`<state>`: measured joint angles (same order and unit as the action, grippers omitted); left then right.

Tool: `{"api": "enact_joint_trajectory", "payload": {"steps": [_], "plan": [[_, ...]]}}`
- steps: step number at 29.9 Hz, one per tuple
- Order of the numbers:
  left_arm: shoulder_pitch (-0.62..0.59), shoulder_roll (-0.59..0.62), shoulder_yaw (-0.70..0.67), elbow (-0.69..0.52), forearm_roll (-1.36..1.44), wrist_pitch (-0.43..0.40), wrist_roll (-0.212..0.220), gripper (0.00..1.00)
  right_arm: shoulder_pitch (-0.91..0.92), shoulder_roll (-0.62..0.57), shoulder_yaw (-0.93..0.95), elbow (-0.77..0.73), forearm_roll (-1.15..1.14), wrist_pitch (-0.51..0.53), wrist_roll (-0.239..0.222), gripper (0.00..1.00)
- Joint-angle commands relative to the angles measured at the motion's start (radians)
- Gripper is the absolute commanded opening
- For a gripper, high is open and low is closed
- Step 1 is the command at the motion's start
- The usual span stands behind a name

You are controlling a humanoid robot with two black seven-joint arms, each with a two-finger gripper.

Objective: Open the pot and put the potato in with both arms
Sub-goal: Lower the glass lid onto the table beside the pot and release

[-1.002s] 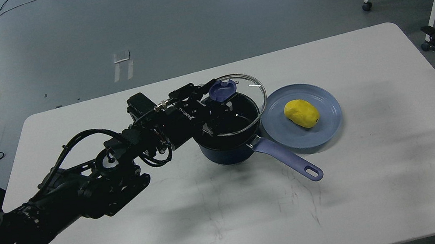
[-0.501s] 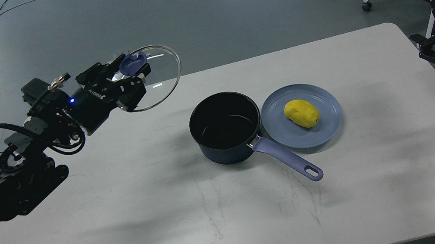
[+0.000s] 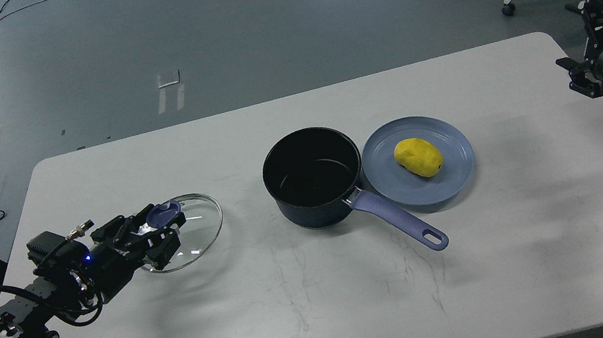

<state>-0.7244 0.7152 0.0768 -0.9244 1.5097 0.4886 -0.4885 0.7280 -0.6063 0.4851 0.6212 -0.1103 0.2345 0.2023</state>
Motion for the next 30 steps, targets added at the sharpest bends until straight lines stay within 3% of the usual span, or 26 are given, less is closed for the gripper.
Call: {"api": "enact_joint_trajectory", "payload": {"steps": [1,8,15,21,22,25,30], "plan": [[0.0,-0.037,0.0,0.007,-0.002,0.0,0.0,0.44,0.001,-0.001,0.0,-0.001,0.0,0.0,0.0,1.0],[0.006,-0.076,0.001,0.055,-0.005,0.0,0.0,0.46,-0.002,-0.001,0.0,0.0,0.0,0.0,0.0,1.0],[0.06,-0.186,0.0,0.235,-0.019,0.0,0.0,0.52,0.001,-0.003,0.001,-0.001,0.0,0.0,0.0,1.0],[0.083,-0.211,0.0,0.243,-0.023,0.0,0.0,0.59,-0.004,-0.003,0.001,-0.005,0.0,0.0,0.0,1.0],[0.088,-0.215,0.0,0.243,-0.023,0.0,0.0,0.64,-0.004,-0.001,0.001,-0.005,0.0,0.0,0.0,1.0],[0.097,-0.217,0.0,0.243,-0.026,0.0,0.0,0.99,-0.004,-0.001,0.003,-0.003,0.0,0.0,0.0,1.0],[0.097,-0.217,0.0,0.243,-0.025,0.0,0.0,0.99,-0.002,-0.001,0.003,-0.005,0.0,0.0,0.0,1.0]]}}
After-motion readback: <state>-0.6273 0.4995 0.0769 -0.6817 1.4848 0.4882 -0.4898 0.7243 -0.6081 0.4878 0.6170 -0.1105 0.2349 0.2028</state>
